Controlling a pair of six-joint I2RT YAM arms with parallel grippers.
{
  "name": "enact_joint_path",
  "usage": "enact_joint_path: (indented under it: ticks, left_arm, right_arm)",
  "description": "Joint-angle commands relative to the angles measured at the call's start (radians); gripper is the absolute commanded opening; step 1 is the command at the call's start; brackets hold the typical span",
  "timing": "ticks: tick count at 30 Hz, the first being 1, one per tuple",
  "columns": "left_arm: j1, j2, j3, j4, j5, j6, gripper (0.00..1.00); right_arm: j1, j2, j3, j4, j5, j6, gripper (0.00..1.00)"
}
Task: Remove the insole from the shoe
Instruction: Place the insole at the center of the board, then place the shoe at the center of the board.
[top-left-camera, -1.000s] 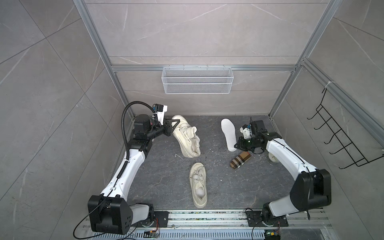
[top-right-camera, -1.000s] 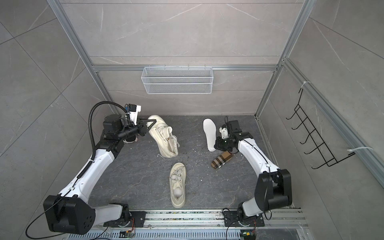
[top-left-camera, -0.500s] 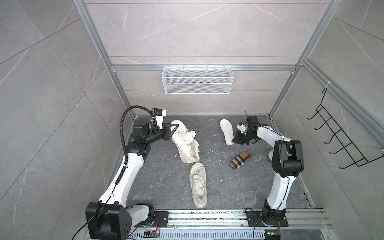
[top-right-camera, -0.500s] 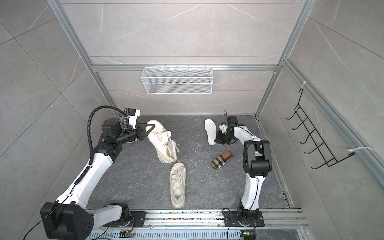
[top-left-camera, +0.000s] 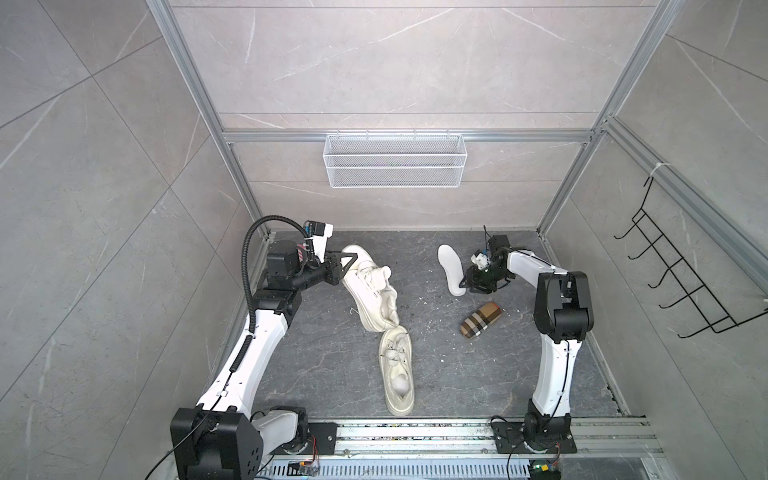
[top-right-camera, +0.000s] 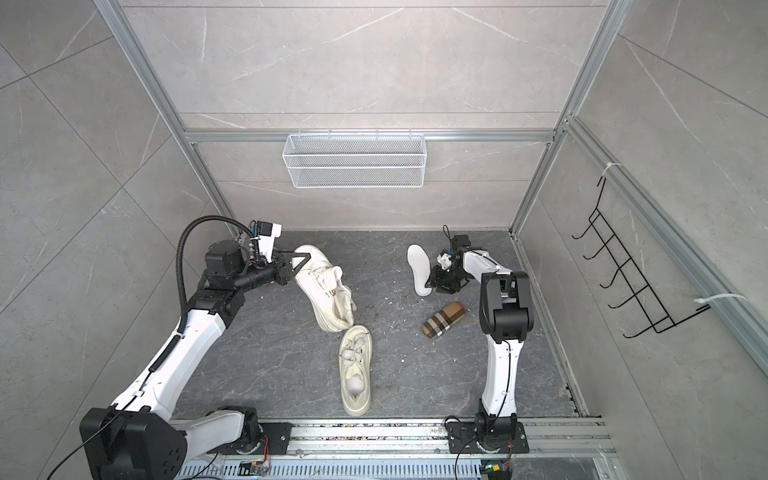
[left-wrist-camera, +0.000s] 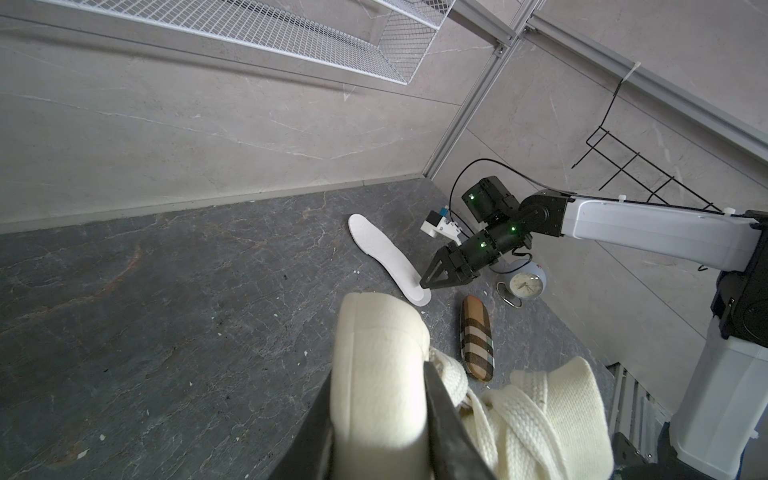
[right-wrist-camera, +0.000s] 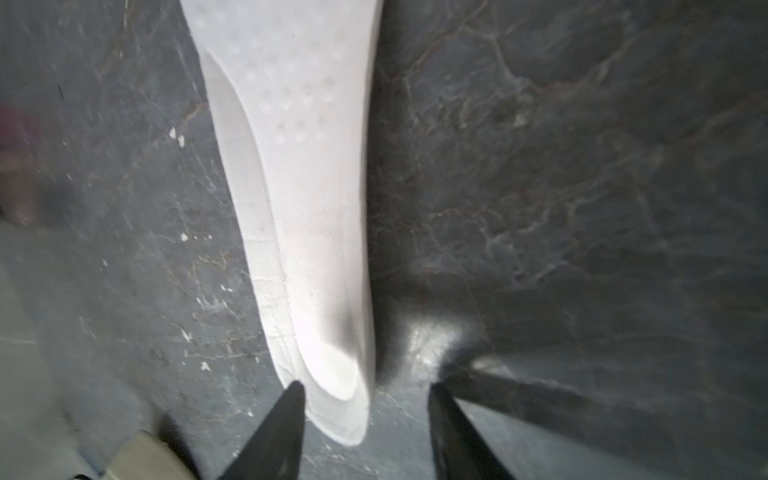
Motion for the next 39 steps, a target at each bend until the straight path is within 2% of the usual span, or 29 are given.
enact_joint_path:
  ticks: [1,4,6,11,14,18,22,26,33,39]
  left_arm:
    - [0.003,-0.028,0.015,0.088,0.034,-0.082,0.00]
    - [0.003,-0.006,0.027,0.115,0.042,-0.140,0.00]
    - [0.003,0.017,0.030,0.140,0.041,-0.180,0.00]
    - [0.001,0.101,0.030,0.211,0.032,-0.300,0.00]
    - [-0.001,0.156,0.026,0.259,0.022,-0.359,0.00]
    - [-0.017,0.215,0.037,0.291,0.023,-0.393,0.00]
    - [-0.037,0.266,0.058,0.301,0.028,-0.410,0.00]
    - [-0.055,0.310,0.073,0.326,0.052,-0.437,0.00]
    - [-0.071,0.326,0.066,0.351,0.073,-0.444,0.00]
    - [-0.073,0.331,0.056,0.386,0.107,-0.462,0.00]
  right_arm:
    - [-0.004,-0.144,-0.049,0.003,0.116,-0.022,0.64]
    - [-0.005,-0.271,-0.108,0.015,0.176,-0.028,0.71]
    - [-0.001,-0.381,-0.156,0.023,0.169,-0.025,0.73]
    - [0.040,-0.632,-0.286,0.091,-0.011,0.022,0.81]
    - [0.120,-0.733,-0.329,0.128,-0.107,0.063,0.84]
    - [0.303,-0.807,-0.336,0.183,-0.116,0.085,0.95]
    - [0.456,-0.775,-0.289,0.220,-0.141,0.070,0.98]
    - [0.572,-0.675,-0.187,0.178,-0.049,0.018,0.99]
    - [0.630,-0.506,-0.054,0.162,0.040,0.005,0.98]
    - [0.649,-0.417,0.008,0.144,0.075,-0.009,0.88]
